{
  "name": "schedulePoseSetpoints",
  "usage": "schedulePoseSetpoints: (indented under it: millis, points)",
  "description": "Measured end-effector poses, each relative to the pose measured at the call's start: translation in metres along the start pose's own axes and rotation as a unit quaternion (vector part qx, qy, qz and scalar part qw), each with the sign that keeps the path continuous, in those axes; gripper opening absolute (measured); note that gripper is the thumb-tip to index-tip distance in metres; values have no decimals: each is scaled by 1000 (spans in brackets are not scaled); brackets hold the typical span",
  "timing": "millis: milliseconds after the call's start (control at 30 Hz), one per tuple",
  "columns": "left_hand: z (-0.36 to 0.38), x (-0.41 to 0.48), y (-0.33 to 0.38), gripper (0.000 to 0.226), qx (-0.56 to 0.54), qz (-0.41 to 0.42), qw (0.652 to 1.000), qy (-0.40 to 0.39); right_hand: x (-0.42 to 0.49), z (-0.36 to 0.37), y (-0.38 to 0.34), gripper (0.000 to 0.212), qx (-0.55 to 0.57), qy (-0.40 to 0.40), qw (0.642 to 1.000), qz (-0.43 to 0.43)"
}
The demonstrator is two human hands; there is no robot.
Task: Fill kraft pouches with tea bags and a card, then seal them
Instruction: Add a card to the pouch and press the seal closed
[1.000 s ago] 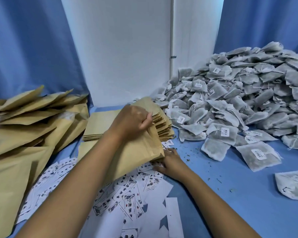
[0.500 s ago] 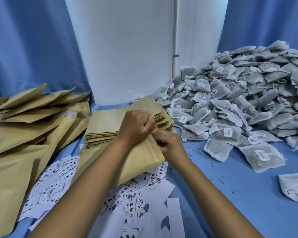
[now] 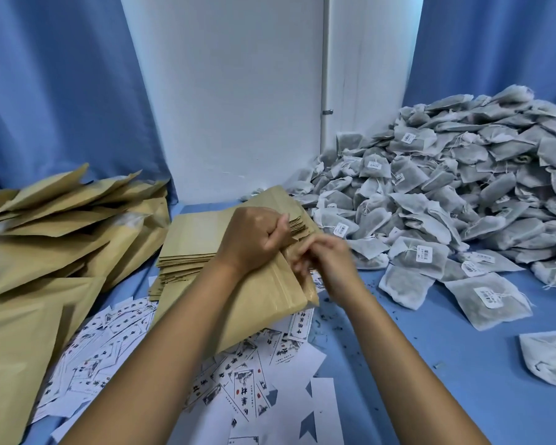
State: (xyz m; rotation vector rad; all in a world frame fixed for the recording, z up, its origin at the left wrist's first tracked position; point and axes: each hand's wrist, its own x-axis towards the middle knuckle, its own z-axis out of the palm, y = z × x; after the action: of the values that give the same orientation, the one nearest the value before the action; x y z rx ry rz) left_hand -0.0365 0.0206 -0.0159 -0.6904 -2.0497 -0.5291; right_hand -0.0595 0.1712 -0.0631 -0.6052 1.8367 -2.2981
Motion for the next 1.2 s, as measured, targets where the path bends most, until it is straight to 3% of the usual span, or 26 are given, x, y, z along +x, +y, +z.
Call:
schedulePoseSetpoints:
  millis: [67,100,167,233,300,367,500,600,667,700,733,767,800,833,867,900,1000,1100,1200]
  points:
    - [0,2,1,51,-12,6,1000,13,3,-13,-1,21,76,89,993,8]
    - [1,2,3,50,-23,16,1000,12,2,-14,0,14,61,80,994,36]
    - [5,3,11,46,-33,59,998,-4,1,-9,3,32,13,-35,991,129]
    - [9,4,19,43,-28,116,992,-41,1,2,-3,35,69,-114,973,191]
    - [13,2,26,41,-15,159,985,-67,4,12,-9,37,94,-81,970,211]
    - [14,0,32,38,-3,175,982,-68,7,18,-10,36,122,3,970,208]
    - [2,5,34,21,42,129,990,-46,20,23,-28,26,303,13,938,170]
    - [-13,3,16,22,153,-21,986,54,40,18,-37,31,369,92,902,203]
    - [-18,-9,2,38,219,-219,939,149,43,11,-32,37,372,150,895,197]
    - [-19,-20,-5,49,200,-331,904,183,43,8,-27,38,366,181,891,199]
    - [-17,-31,-10,61,110,-450,864,197,44,4,-19,38,372,212,881,202]
    - [-15,-42,-12,69,-52,-558,807,186,44,1,-10,39,394,238,865,201]
    - [-11,-52,-11,72,-257,-629,716,162,44,-1,0,39,418,264,846,199]
    - [-6,-61,-7,69,-442,-651,602,134,45,-3,11,39,437,281,832,196]
    - [0,-68,-4,63,-559,-651,501,117,46,-3,20,39,446,291,824,195]
    - [5,-74,-1,57,-610,-644,447,115,43,-2,26,38,449,287,823,196]
    - [22,-87,-1,44,-588,-658,447,149,29,0,38,30,386,250,868,187]
    - [33,-104,-11,42,-561,-664,458,184,14,-9,49,19,195,255,936,145]
    - [35,-112,-22,41,-537,-666,481,192,10,-16,58,17,121,263,947,140]
